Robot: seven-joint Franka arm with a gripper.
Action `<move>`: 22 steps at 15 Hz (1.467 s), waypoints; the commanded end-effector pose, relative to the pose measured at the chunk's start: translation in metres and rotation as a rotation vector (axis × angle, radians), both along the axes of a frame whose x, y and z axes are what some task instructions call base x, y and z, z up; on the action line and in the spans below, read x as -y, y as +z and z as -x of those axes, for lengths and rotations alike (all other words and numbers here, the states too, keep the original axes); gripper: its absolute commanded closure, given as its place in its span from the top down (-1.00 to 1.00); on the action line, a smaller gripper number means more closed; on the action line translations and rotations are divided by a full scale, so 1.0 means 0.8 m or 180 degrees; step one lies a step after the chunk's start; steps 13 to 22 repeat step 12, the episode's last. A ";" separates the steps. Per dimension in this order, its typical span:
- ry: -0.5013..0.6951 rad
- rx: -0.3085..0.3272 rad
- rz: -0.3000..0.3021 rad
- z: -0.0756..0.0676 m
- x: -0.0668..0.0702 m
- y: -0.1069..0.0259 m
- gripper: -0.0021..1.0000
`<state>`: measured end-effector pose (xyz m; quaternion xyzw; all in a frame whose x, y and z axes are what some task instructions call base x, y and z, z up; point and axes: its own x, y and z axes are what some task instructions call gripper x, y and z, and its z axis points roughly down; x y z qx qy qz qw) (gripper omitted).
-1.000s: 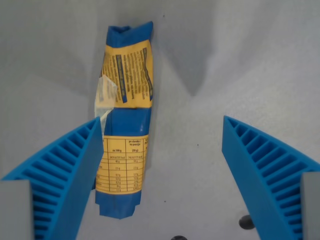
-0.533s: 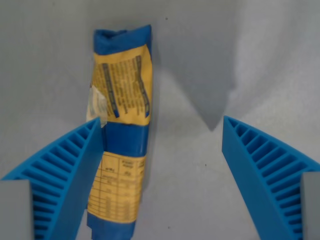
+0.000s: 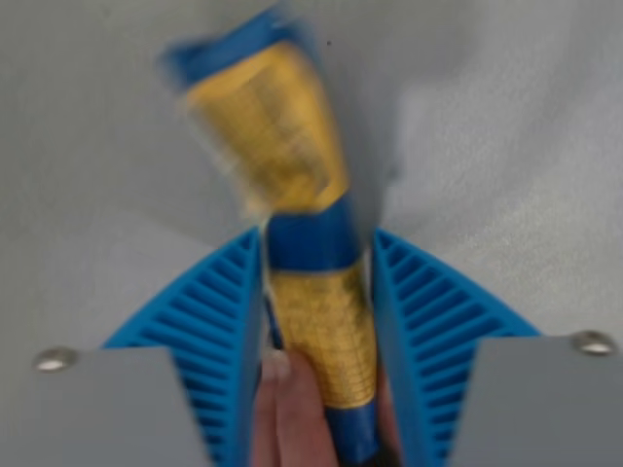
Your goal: Pick up the blue bag
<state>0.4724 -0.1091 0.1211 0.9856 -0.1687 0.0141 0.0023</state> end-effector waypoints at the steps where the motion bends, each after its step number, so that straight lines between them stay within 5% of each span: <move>1: -0.0043 0.0343 -0.0091 0.007 -0.003 0.001 -1.00; 6: -0.0043 0.0343 -0.0091 0.007 -0.003 0.001 -1.00; 12: -0.0038 0.0255 -0.0098 0.013 -0.001 0.038 -1.00; 22: -0.0038 0.0255 -0.0098 0.013 -0.001 0.038 -1.00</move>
